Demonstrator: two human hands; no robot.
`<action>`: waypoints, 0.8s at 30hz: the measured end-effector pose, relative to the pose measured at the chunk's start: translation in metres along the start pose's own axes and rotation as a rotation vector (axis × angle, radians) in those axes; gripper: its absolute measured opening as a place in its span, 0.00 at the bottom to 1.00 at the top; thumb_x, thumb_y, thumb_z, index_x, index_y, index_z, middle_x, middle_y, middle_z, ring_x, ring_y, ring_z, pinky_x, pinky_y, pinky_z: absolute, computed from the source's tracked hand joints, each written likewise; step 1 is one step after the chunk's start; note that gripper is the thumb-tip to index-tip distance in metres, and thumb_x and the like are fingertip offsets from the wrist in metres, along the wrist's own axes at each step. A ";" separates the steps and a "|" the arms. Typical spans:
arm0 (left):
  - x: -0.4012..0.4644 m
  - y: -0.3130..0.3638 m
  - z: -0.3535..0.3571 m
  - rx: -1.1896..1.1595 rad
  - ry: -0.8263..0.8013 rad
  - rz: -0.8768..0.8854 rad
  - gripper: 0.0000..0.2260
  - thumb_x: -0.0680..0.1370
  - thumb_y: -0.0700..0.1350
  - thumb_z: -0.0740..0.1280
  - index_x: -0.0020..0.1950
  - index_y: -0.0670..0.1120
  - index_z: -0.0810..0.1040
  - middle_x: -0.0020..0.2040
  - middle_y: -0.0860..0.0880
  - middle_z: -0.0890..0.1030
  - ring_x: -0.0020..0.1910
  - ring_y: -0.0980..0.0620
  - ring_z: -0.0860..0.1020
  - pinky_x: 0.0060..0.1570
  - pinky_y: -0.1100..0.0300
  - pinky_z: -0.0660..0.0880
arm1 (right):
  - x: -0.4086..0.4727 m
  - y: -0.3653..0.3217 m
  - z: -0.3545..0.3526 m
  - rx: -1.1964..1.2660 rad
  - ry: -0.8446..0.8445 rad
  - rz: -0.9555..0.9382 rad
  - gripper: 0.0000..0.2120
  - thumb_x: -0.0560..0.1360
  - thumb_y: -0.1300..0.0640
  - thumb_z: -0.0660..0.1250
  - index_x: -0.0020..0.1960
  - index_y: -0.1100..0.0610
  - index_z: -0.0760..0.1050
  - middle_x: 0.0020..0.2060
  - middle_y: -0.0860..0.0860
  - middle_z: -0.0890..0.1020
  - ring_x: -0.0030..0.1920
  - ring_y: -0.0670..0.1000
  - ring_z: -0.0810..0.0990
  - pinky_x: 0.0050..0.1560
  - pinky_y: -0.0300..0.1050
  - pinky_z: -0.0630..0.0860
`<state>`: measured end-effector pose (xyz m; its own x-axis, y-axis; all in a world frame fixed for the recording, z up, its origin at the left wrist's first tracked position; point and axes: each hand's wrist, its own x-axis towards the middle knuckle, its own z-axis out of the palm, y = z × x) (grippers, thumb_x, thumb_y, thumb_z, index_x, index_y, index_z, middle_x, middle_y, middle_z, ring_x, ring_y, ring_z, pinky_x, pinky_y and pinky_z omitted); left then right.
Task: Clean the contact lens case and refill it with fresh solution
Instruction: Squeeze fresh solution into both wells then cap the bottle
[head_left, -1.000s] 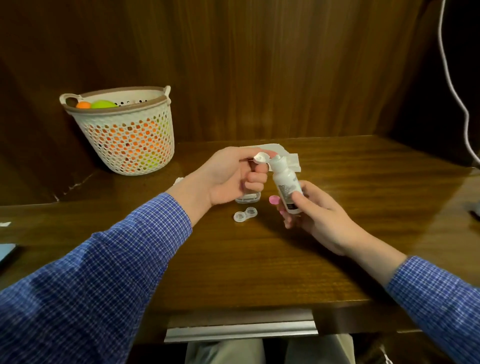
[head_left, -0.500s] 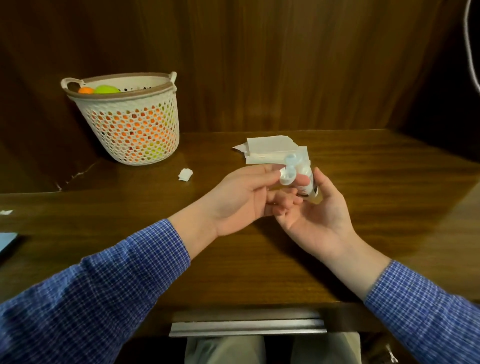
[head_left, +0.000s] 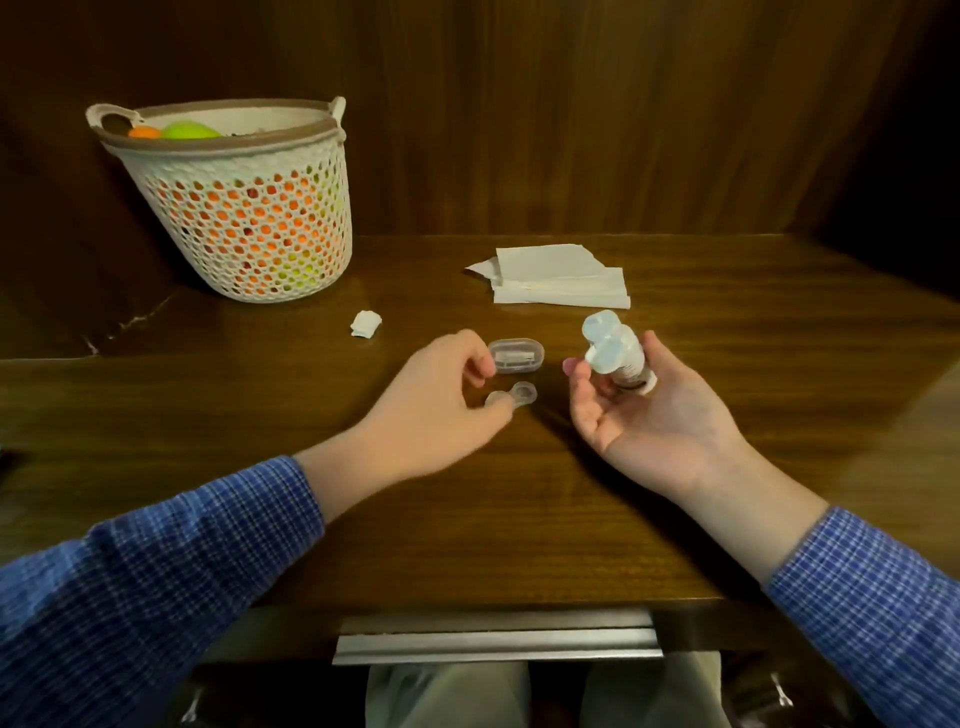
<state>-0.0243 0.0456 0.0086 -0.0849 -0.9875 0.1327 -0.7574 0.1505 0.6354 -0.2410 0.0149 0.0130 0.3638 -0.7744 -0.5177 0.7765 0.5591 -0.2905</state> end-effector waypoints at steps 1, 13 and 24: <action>-0.002 -0.001 0.006 0.057 0.000 0.026 0.13 0.76 0.54 0.73 0.57 0.57 0.73 0.51 0.60 0.76 0.39 0.64 0.76 0.33 0.72 0.70 | 0.001 -0.004 0.001 -0.006 0.008 -0.008 0.28 0.77 0.41 0.70 0.68 0.61 0.75 0.57 0.59 0.84 0.47 0.55 0.87 0.48 0.47 0.85; 0.013 -0.014 0.017 0.021 0.038 0.091 0.21 0.76 0.50 0.75 0.63 0.57 0.68 0.49 0.60 0.78 0.44 0.62 0.79 0.37 0.70 0.75 | 0.011 -0.023 0.011 -0.275 0.031 -0.039 0.23 0.75 0.42 0.73 0.63 0.56 0.76 0.50 0.61 0.87 0.36 0.51 0.85 0.31 0.42 0.83; 0.011 -0.021 0.007 -0.046 -0.007 0.146 0.24 0.76 0.47 0.76 0.67 0.55 0.69 0.48 0.60 0.82 0.48 0.62 0.79 0.40 0.73 0.75 | 0.034 -0.009 0.024 -0.711 -0.032 -0.151 0.14 0.79 0.44 0.69 0.54 0.54 0.76 0.30 0.51 0.82 0.28 0.49 0.80 0.31 0.42 0.79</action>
<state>-0.0138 0.0308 -0.0089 -0.1964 -0.9553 0.2211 -0.7065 0.2942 0.6437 -0.2230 -0.0239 0.0171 0.3028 -0.8604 -0.4098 0.3011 0.4944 -0.8155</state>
